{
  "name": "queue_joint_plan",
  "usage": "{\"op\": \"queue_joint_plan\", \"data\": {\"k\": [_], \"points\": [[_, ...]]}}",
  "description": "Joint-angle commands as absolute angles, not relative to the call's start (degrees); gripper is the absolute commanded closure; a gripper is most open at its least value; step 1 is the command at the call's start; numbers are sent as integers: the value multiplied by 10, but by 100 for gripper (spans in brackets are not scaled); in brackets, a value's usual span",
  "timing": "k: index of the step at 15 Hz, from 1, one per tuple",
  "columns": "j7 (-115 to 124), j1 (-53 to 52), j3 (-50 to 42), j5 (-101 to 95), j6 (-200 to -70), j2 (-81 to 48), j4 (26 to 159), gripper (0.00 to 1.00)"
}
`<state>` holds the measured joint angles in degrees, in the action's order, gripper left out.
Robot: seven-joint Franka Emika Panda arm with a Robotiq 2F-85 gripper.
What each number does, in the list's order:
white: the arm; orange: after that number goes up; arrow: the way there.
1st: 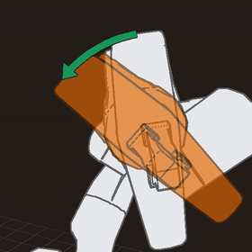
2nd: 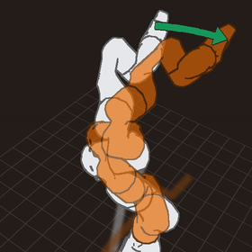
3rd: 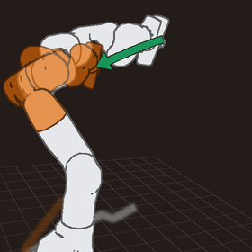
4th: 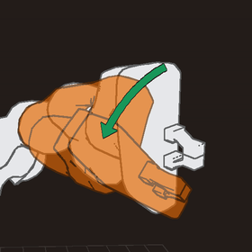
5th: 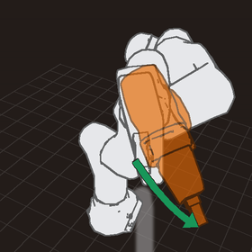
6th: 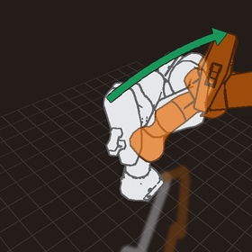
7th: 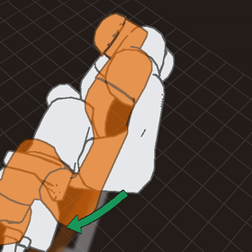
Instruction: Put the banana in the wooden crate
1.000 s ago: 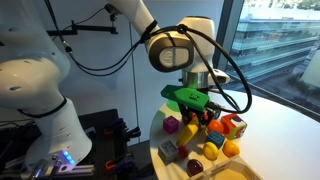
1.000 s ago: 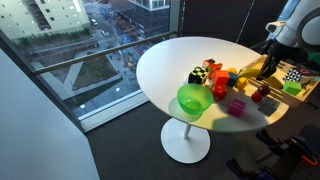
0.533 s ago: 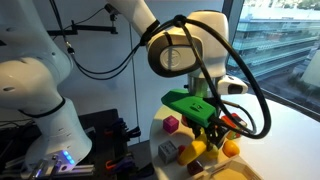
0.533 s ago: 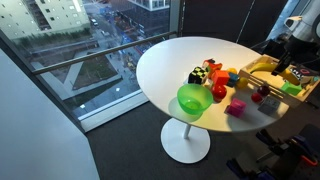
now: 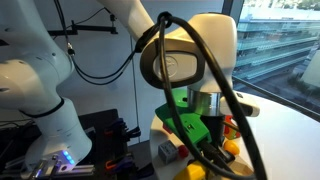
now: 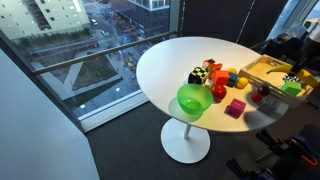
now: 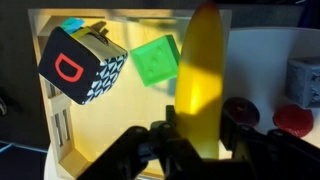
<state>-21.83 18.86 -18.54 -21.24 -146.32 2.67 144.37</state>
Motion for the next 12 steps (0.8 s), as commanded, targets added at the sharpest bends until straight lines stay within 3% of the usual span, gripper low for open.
{"op": "queue_joint_plan", "data": {"k": [1,12], "points": [[-169,204,-197,-250,-1458,9,1425,81],[-75,205,-212,-291,-1461,-42,1407,81]]}}
